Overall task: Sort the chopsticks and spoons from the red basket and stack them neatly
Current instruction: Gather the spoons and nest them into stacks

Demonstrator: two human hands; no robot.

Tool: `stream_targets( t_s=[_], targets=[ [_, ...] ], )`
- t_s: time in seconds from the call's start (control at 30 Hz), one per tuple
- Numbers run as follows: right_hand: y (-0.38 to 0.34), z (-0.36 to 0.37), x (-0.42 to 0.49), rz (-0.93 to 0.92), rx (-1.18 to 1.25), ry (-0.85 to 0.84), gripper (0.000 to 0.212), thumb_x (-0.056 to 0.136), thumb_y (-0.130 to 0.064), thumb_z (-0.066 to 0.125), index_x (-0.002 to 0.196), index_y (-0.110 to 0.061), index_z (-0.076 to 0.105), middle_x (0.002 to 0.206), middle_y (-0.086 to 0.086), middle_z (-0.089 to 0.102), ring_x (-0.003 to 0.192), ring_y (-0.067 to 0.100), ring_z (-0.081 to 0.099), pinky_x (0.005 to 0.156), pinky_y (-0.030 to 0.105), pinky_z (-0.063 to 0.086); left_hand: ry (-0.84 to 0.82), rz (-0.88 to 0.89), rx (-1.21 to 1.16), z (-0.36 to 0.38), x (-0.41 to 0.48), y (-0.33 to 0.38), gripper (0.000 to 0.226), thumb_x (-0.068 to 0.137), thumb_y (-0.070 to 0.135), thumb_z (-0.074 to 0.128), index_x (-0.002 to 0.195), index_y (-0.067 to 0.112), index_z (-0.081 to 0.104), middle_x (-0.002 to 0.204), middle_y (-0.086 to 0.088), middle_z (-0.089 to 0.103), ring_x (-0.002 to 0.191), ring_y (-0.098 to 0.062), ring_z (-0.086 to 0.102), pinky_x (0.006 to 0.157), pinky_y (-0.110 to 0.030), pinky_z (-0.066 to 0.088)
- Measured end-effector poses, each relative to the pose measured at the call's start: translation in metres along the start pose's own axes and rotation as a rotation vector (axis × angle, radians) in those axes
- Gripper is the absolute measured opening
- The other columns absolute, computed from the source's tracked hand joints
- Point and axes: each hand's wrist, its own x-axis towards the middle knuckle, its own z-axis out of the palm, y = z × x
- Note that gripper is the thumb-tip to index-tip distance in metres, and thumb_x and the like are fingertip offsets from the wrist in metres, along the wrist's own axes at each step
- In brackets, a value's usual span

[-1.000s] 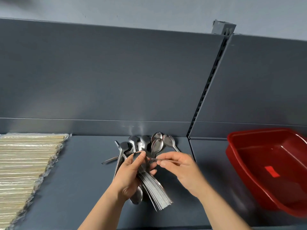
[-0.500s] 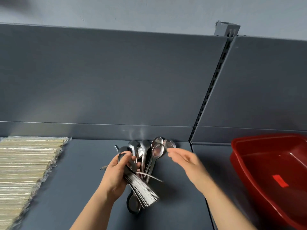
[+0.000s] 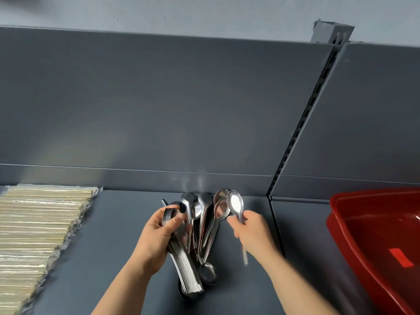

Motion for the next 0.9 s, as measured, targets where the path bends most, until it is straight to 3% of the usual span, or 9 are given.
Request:
stream_targets(
  t_s=[0.07, 0.13, 0.23, 0.37, 0.57, 0.77, 0.83, 0.9],
  targets=[
    [-0.006, 0.015, -0.004, 0.022, -0.014, -0.059, 0.031, 0.077, -0.035, 0.073, 0.076, -0.008, 0.058, 0.055, -0.003, 0.059, 0.043, 0.004, 0.054, 0.042, 0.016, 0.039, -0.004, 0.019, -0.022, 0.001, 0.001, 0.003, 0.037, 0.066, 0.013, 0.073, 0.100, 0.007, 0.061, 0.095, -0.024, 0.063, 0.071, -0.031, 0.069, 0.049, -0.031, 0.052],
    [-0.009, 0.028, -0.002, 0.029, -0.091, -0.054, 0.041, 0.071, -0.041, 0.077, 0.080, -0.007, 0.056, 0.066, 0.002, 0.063, 0.056, 0.014, 0.061, 0.048, 0.024, 0.042, -0.015, 0.026, -0.043, 0.000, 0.002, 0.004, 0.034, 0.065, 0.011, 0.074, 0.097, 0.007, 0.061, 0.095, -0.024, 0.062, 0.070, -0.033, 0.069, 0.050, -0.032, 0.053],
    [-0.015, 0.036, 0.005, 0.010, -0.278, 0.007, 0.039, 0.073, -0.043, 0.076, 0.081, -0.013, 0.052, 0.076, 0.001, 0.061, 0.063, 0.018, 0.057, 0.050, 0.027, 0.037, -0.025, 0.016, -0.036, -0.004, 0.004, 0.004, 0.032, 0.068, 0.010, 0.072, 0.099, 0.008, 0.061, 0.097, -0.024, 0.064, 0.076, -0.035, 0.069, 0.051, -0.034, 0.054],
    [-0.014, 0.031, 0.015, 0.026, -0.340, 0.040, 0.028, 0.078, -0.032, 0.068, 0.067, -0.017, 0.046, 0.066, -0.003, 0.056, 0.056, 0.018, 0.050, 0.050, 0.027, 0.036, -0.019, 0.012, -0.022, -0.014, 0.006, 0.006, 0.026, 0.083, 0.002, 0.065, 0.108, 0.005, 0.058, 0.092, -0.020, 0.065, 0.075, -0.034, 0.071, 0.052, -0.034, 0.055],
    [-0.025, 0.041, 0.020, 0.074, -0.425, 0.096, 0.043, 0.070, -0.056, 0.069, 0.084, -0.018, 0.053, 0.080, -0.002, 0.060, 0.071, 0.023, 0.057, 0.056, 0.027, 0.036, 0.000, -0.013, -0.014, -0.021, 0.010, 0.003, 0.026, 0.087, 0.002, 0.063, 0.112, 0.004, 0.056, 0.094, -0.018, 0.064, 0.076, -0.033, 0.072, 0.052, -0.034, 0.055],
    [-0.025, 0.030, 0.028, 0.153, -0.476, 0.072, 0.025, 0.069, -0.030, 0.067, 0.065, -0.018, 0.045, 0.064, -0.004, 0.055, 0.058, 0.022, 0.053, 0.047, 0.024, 0.031, -0.024, -0.027, -0.016, -0.022, 0.012, 0.004, 0.027, 0.086, 0.001, 0.065, 0.112, 0.006, 0.058, 0.087, -0.013, 0.067, 0.077, -0.031, 0.070, 0.052, -0.032, 0.054],
    [-0.019, 0.021, 0.030, 0.155, -0.490, 0.052, 0.032, 0.070, -0.027, 0.066, 0.059, -0.017, 0.038, 0.053, -0.003, 0.043, 0.048, 0.019, 0.040, 0.044, 0.025, 0.023, -0.036, -0.043, -0.056, -0.019, 0.011, 0.006, 0.028, 0.085, 0.001, 0.066, 0.111, 0.006, 0.058, 0.088, -0.013, 0.066, 0.073, -0.028, 0.070, 0.050, -0.030, 0.053],
    [-0.012, 0.012, 0.032, 0.102, -0.440, -0.037, 0.037, 0.075, -0.021, 0.063, 0.056, -0.018, 0.031, 0.051, -0.002, 0.031, 0.049, 0.019, 0.026, 0.047, 0.028, 0.017, -0.054, -0.049, -0.085, -0.015, 0.011, 0.007, 0.030, 0.080, 0.004, 0.069, 0.108, 0.006, 0.058, 0.090, -0.015, 0.064, 0.070, -0.025, 0.069, 0.048, -0.028, 0.051]
  ],
)
